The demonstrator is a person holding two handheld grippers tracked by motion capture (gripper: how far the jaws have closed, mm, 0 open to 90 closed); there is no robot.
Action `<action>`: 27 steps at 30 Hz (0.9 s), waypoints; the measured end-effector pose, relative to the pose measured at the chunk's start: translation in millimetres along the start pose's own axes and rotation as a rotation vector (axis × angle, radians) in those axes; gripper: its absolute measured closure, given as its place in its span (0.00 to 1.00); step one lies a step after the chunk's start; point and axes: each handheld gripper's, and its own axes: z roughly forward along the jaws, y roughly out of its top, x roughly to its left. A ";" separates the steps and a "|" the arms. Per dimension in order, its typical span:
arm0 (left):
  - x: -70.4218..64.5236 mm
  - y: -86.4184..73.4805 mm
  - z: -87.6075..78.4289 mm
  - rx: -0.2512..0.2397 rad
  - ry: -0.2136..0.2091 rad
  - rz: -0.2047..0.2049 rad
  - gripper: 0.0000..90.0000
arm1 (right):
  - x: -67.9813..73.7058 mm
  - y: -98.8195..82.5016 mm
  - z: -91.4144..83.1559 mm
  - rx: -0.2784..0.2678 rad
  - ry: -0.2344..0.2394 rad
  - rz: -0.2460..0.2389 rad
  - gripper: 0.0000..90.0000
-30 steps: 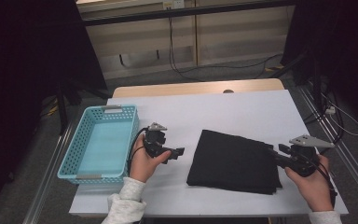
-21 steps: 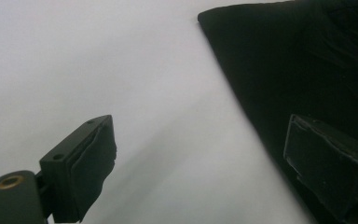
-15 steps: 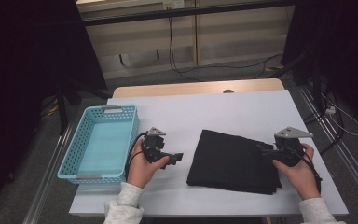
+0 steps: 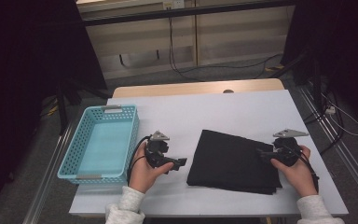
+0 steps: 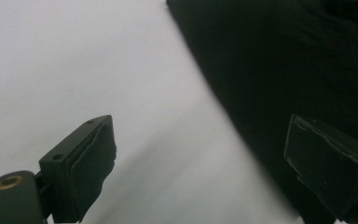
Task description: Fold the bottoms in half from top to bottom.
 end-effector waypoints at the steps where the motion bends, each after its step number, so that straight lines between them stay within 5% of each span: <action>1: -1.3 0.2 -0.2 0.002 -0.009 0.010 0.10 | -1.1 -1.8 0.5 -0.007 0.006 0.016 0.18; 3: -5.4 0.6 -0.5 0.001 -0.021 0.027 0.10 | -2.9 -4.1 0.5 -0.013 0.012 0.046 0.17; 9: -15.5 -1.5 0.2 -0.021 -0.071 0.045 0.10 | -2.7 -6.9 -1.7 -0.020 0.013 0.036 0.17; 27: -39.8 -19.0 14.0 0.024 -0.029 0.094 0.10 | -2.2 -7.6 -2.1 -0.021 0.021 0.031 0.19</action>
